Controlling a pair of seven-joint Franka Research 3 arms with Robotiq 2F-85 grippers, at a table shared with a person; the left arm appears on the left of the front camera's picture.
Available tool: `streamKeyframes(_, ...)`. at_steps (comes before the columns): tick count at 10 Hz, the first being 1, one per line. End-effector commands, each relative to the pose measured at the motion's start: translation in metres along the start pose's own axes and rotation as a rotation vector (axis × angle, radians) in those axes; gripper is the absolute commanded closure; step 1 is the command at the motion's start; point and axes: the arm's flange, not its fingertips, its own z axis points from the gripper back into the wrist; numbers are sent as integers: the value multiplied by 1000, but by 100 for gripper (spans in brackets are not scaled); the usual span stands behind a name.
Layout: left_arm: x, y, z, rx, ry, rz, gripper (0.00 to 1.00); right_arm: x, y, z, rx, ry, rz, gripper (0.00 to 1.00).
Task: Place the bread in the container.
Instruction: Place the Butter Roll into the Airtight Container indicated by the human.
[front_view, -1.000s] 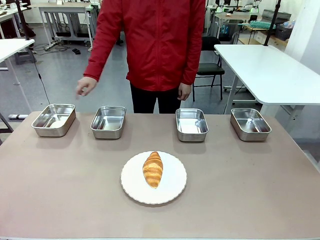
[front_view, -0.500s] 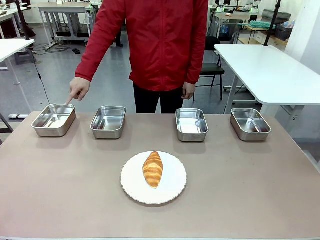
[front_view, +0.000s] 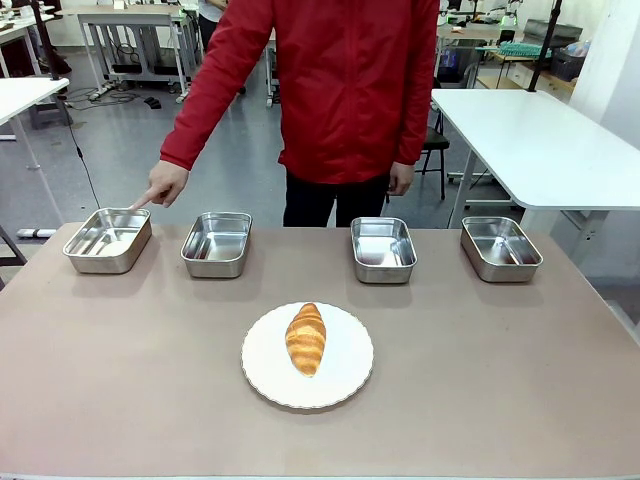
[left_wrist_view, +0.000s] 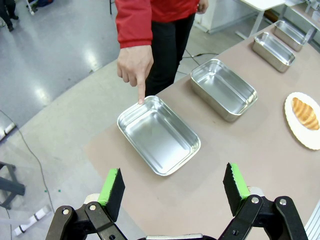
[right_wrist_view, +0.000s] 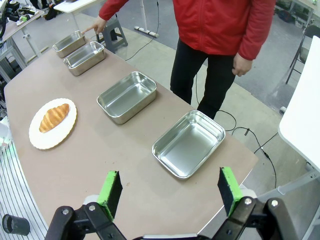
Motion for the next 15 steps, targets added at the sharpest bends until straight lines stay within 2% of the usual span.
streamKeyframes(1,1,-1,0,-5,-20,9,0,1,0,0,3,-6,2,0)
streamKeyframes(7,0,0,0,0,0,0,0,1,0,0,3,-6,2,0)
streamKeyframes(11,54,-70,-15,22,52,91,0,1,0,0,3,-6,2,0)
streamKeyframes(13,84,-133,-52,38,177,220,0,1,0,0,3,-6,2,0)
streamKeyframes(15,98,-193,-89,48,284,278,0,1,0,0,3,-6,2,0)
